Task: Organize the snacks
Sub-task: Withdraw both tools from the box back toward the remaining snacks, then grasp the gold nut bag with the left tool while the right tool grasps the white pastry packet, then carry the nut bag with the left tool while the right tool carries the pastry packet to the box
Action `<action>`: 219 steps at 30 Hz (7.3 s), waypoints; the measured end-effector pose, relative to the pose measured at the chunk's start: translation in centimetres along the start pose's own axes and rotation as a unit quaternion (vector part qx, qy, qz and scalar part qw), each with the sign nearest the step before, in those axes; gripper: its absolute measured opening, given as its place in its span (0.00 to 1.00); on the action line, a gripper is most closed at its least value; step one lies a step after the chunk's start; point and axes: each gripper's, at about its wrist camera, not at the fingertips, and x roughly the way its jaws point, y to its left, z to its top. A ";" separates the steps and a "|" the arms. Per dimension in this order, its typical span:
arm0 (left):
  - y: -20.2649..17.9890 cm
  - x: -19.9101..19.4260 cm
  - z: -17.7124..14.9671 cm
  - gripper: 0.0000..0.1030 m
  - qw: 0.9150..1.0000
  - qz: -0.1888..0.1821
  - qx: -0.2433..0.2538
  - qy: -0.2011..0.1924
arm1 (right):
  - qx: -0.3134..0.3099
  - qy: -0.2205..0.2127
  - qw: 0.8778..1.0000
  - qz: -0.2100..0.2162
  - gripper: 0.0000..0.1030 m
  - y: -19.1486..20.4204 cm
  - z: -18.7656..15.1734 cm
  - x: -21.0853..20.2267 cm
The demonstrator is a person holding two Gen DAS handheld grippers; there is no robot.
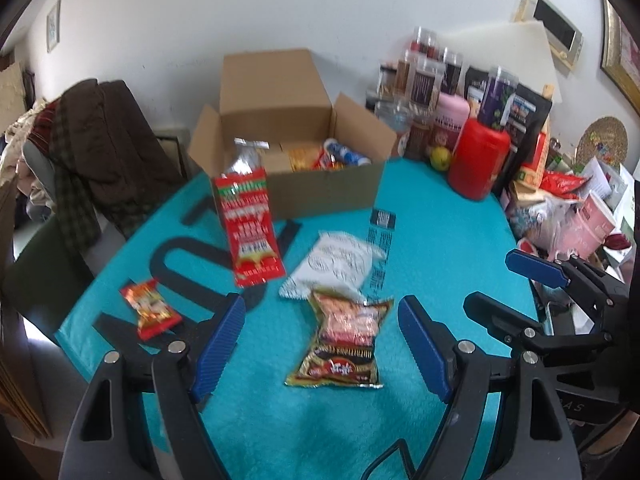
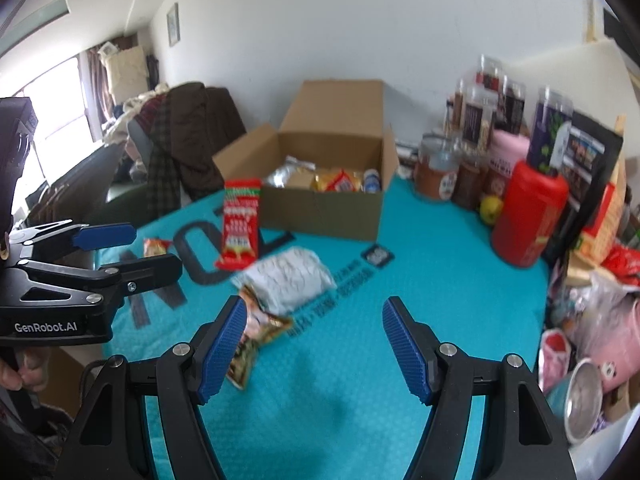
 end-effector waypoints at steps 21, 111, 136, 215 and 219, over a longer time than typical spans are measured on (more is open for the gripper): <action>-1.0 9.4 -3.7 0.77 0.993 -0.010 0.002 0.118 | 0.021 0.073 0.997 -0.005 0.69 -2.2 -2.1 5.1; 2.2 7.0 -7.0 0.51 0.991 0.011 -0.057 0.118 | -0.019 0.180 0.978 0.106 0.75 -0.5 -7.0 7.7; 0.1 9.0 -6.5 0.44 0.995 0.038 0.003 0.094 | -0.046 0.169 0.984 0.015 0.66 0.3 -8.2 7.7; 5.1 7.4 23.9 0.41 0.992 0.008 0.009 -0.126 | -0.078 -0.096 0.990 0.066 0.53 -2.9 21.3 10.9; 5.1 10.2 25.4 0.41 0.995 0.006 0.005 -0.102 | -0.063 -0.091 0.991 0.069 0.53 -3.9 22.3 12.4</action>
